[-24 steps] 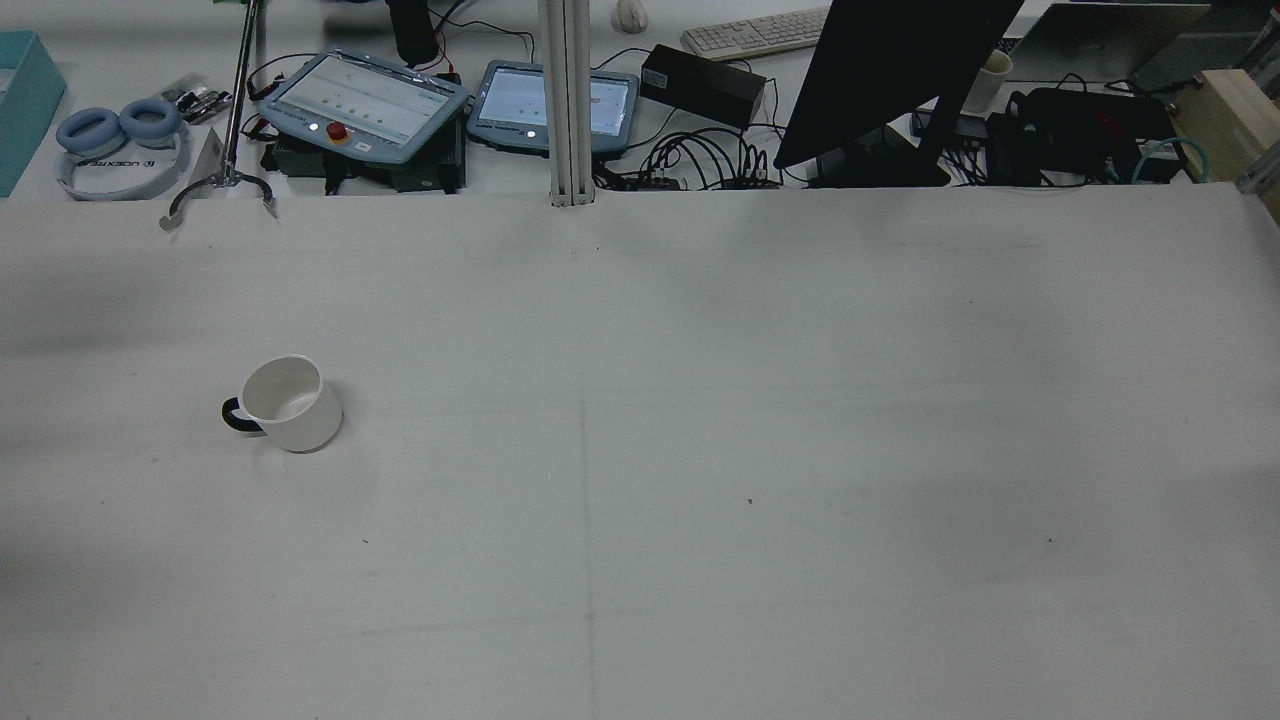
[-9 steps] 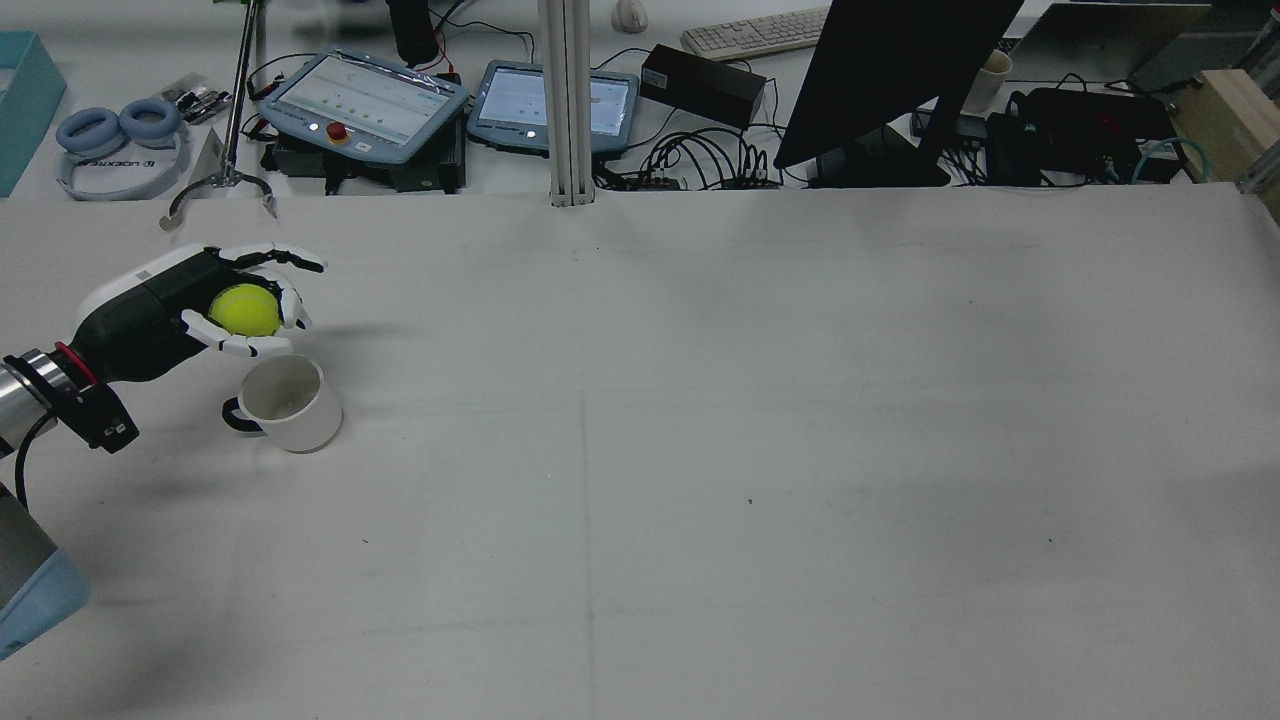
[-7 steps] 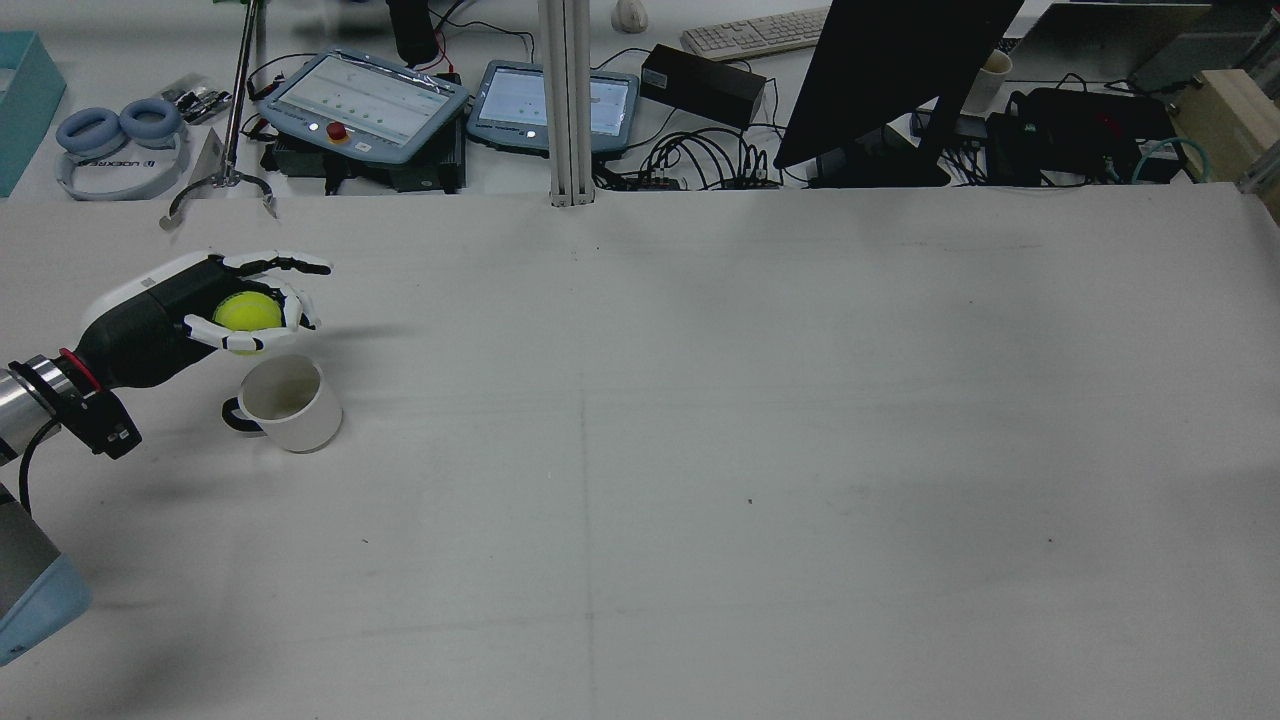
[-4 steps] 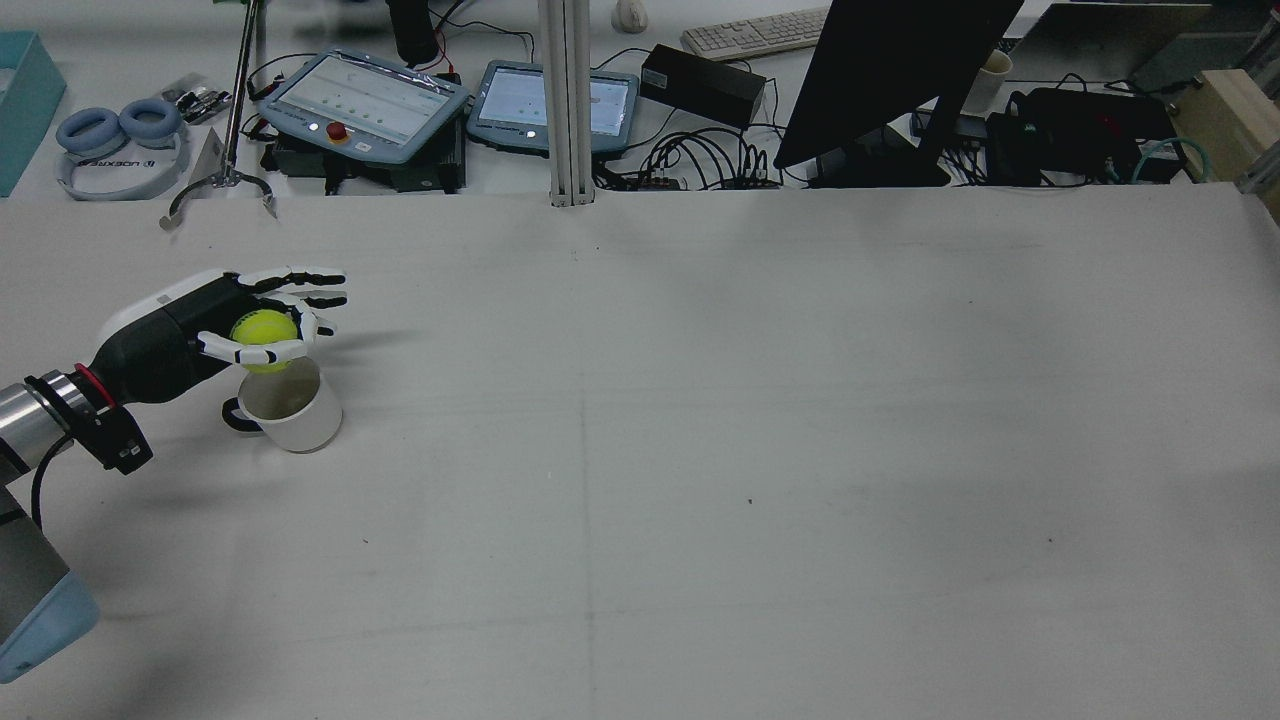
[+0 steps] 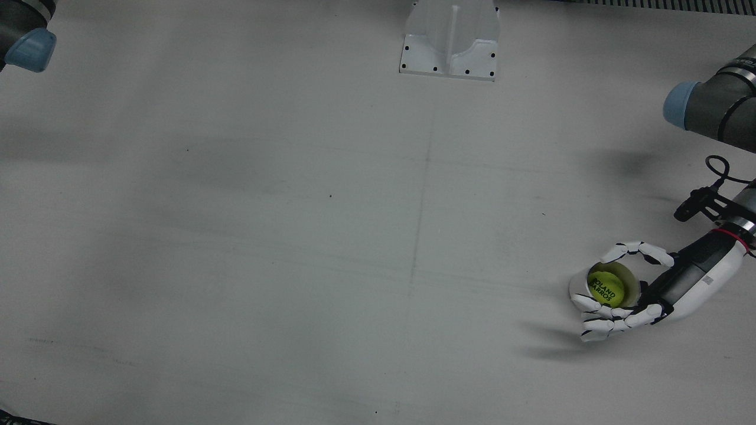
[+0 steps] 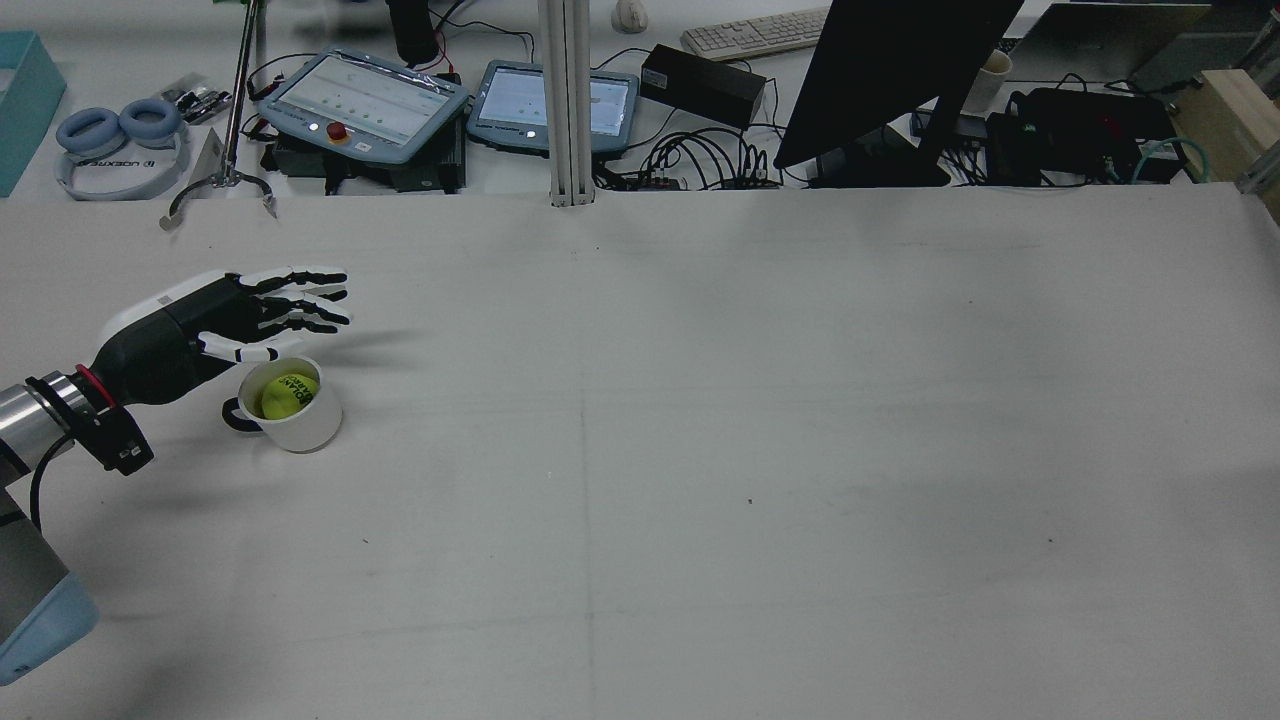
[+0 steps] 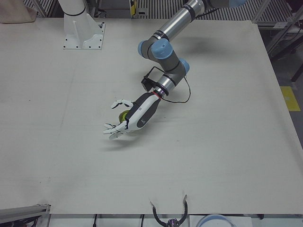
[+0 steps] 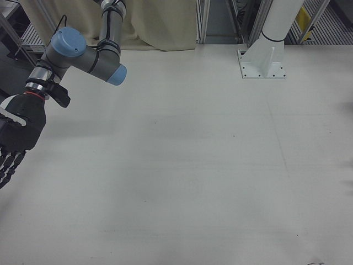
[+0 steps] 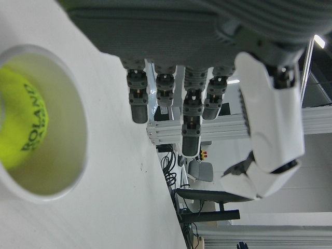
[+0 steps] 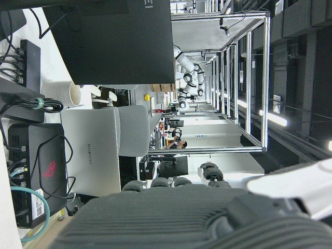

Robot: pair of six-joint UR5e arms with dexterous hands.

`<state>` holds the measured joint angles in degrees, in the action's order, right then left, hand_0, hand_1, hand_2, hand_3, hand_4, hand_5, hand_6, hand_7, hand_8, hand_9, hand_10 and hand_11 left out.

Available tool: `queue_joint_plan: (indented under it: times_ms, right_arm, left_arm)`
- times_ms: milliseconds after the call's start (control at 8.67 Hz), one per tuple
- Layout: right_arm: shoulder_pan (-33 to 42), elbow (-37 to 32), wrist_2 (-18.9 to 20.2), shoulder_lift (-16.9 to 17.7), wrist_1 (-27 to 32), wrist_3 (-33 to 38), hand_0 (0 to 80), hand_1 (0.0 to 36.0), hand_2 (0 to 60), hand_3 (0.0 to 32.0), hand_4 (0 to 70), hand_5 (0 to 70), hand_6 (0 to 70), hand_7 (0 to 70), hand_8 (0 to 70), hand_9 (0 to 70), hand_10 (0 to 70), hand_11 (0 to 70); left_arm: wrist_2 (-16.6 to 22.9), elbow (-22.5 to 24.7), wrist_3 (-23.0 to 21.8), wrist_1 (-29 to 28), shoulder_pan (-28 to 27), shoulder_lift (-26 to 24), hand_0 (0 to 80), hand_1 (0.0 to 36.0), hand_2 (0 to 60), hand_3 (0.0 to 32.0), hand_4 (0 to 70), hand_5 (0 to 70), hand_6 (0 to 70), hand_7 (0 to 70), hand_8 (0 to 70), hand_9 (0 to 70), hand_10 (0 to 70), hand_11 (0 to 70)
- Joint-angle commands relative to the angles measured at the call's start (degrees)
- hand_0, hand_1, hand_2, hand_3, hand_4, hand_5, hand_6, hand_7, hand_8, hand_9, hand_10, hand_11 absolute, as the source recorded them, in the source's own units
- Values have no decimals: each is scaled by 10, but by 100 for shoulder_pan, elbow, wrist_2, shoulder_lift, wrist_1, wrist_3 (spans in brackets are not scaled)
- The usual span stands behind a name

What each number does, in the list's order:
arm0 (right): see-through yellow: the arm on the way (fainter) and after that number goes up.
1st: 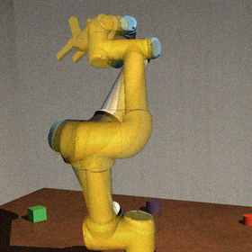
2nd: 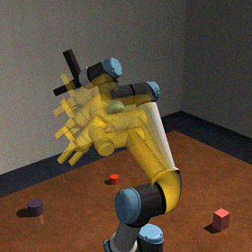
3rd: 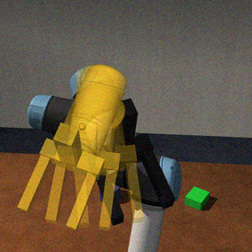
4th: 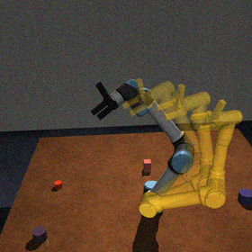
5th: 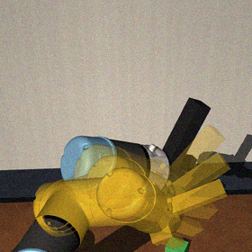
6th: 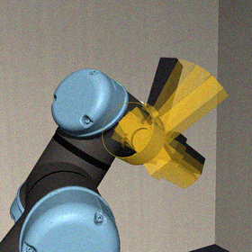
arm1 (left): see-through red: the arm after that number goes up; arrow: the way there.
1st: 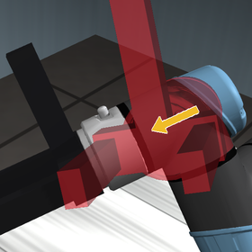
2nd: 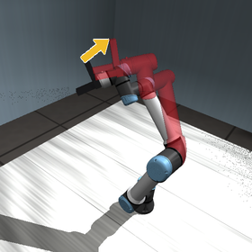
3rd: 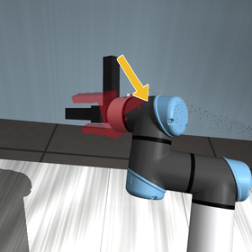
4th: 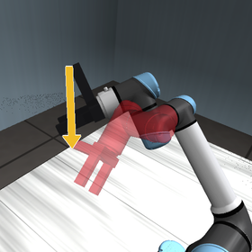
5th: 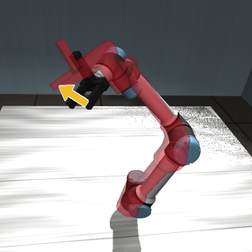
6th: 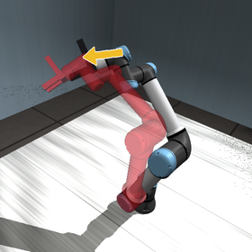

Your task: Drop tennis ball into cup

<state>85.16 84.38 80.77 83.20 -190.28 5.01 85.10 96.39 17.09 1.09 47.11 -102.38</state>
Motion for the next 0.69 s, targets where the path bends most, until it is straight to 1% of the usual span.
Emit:
queue_joint_plan:
  times_ms: [0,115,231,346,462,577]
  right_arm:
    - [1,0,0,-6,0,-9,0,0,0,0,0,0,0,0,0,0,0,0]
    - [1,0,0,3,0,0,0,0,0,0,0,0,0,0,0,0,0,0]
    - [1,0,0,-6,0,0,0,0,0,0,0,0,0,0,0,0,0,0]
    - [1,0,0,3,0,0,0,0,0,0,0,0,0,0,0,0,0,0]
    - [1,0,0,-6,0,0,0,0,0,0,0,0,0,0,0,0,0,0]
    - [1,0,0,-6,0,-9,0,0,0,0,0,0,0,0,0,0,0,0]
  left_arm:
    - [58,117,-408,93,944,17,487,193,378,0,194,131,402,156,140,106,160,247]
    - [129,117,-399,154,1506,-9,488,194,385,0,206,130,405,166,141,109,160,247]
    - [234,82,-390,233,1885,-18,485,193,384,0,216,125,385,178,137,111,163,250]
    - [261,-22,-382,277,2272,-18,486,187,398,0,236,143,497,180,159,112,164,253]
    - [270,-93,-373,278,2598,-10,488,190,392,0,248,136,457,206,152,118,167,256]
    - [270,-120,-364,287,2862,17,493,194,385,0,256,134,442,229,150,124,174,266]
